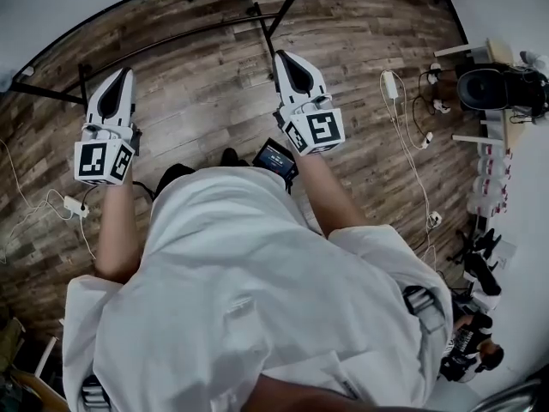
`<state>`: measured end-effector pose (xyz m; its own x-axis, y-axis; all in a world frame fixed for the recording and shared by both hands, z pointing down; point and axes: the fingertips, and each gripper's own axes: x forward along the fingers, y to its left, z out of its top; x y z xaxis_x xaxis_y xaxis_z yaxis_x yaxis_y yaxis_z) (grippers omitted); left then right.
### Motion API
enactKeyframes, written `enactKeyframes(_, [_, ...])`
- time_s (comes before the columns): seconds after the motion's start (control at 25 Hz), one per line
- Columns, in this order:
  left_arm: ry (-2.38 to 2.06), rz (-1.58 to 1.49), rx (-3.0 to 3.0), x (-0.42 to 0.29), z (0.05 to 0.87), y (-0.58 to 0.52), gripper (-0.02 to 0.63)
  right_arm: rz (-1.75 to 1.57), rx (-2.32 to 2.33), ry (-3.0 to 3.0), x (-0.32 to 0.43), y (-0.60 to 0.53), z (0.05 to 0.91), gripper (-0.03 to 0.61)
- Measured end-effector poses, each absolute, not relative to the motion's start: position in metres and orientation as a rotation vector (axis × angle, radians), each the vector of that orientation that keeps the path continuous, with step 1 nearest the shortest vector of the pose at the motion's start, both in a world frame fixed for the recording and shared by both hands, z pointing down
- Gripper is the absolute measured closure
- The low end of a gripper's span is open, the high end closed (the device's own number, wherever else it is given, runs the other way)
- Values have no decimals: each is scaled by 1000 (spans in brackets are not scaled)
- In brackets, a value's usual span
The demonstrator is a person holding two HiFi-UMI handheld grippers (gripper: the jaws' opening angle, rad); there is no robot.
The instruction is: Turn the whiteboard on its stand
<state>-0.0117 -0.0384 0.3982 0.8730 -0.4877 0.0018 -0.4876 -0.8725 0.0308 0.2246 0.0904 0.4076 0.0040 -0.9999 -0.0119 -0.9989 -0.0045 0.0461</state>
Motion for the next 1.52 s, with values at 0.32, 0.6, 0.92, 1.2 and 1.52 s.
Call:
enactKeyframes(0.32, [-769,-45,3025,-89,396,-76,601,-67,2288,-2094,149,66,402,581])
enactKeyframes(0.6, [-783,-14,3013,-183,410,-108,601,-128,2235,-2070,46,30,407,581])
enactKeyframes(0.92, [-791,22,2983,-253,441,-118,601,-98,2223,-2066,-26,18,430,581])
enactKeyframes(1.2, [-784,11,2989,-273,439,-120,601,-125,2185,-2060,-59,12,430,581])
enactKeyframes(1.52, [-777,27,2995,-277,440,-115,601,-95,2234,-2040,-58,26,428,581])
